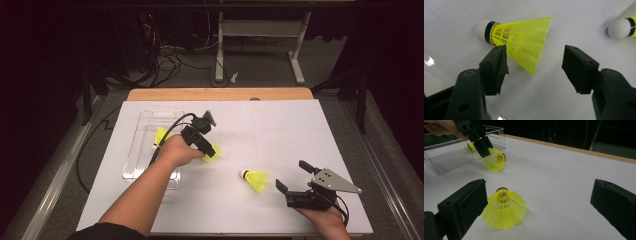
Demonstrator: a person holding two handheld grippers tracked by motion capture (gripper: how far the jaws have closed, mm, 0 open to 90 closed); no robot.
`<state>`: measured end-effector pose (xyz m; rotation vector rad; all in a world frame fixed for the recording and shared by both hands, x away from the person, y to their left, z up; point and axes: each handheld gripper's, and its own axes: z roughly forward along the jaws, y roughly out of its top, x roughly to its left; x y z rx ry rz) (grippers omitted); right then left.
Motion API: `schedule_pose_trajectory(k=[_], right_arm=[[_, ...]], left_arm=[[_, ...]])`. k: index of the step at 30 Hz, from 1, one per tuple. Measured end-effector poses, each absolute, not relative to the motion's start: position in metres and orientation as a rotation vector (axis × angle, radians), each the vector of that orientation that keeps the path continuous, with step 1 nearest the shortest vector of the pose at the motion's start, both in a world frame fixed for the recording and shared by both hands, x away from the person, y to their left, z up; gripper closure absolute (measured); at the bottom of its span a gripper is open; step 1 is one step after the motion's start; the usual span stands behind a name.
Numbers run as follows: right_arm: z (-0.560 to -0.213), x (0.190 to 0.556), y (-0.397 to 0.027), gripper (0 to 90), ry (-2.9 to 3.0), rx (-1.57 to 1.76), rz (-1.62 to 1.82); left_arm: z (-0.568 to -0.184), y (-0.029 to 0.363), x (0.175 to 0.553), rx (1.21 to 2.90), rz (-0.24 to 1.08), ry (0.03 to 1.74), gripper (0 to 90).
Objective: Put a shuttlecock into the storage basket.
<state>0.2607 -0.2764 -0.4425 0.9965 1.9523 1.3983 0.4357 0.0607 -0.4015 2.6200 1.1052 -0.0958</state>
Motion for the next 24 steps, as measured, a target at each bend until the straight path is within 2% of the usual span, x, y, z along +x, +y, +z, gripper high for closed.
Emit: schedule_pose_trajectory(k=[18,24], right_arm=[[-0.4417,0.26,-0.2777,1.3,1.947,1.003,1.4],[-0.4419,0.2602,-0.2777,1.4,1.947,1.005,1.4]], left_arm=[[-0.4085,0.0552,0.4356,2.64,-0.02,1.112,58.8],[-0.4078,0.055,0.437,2.619,-0.029,1.117,56.2]])
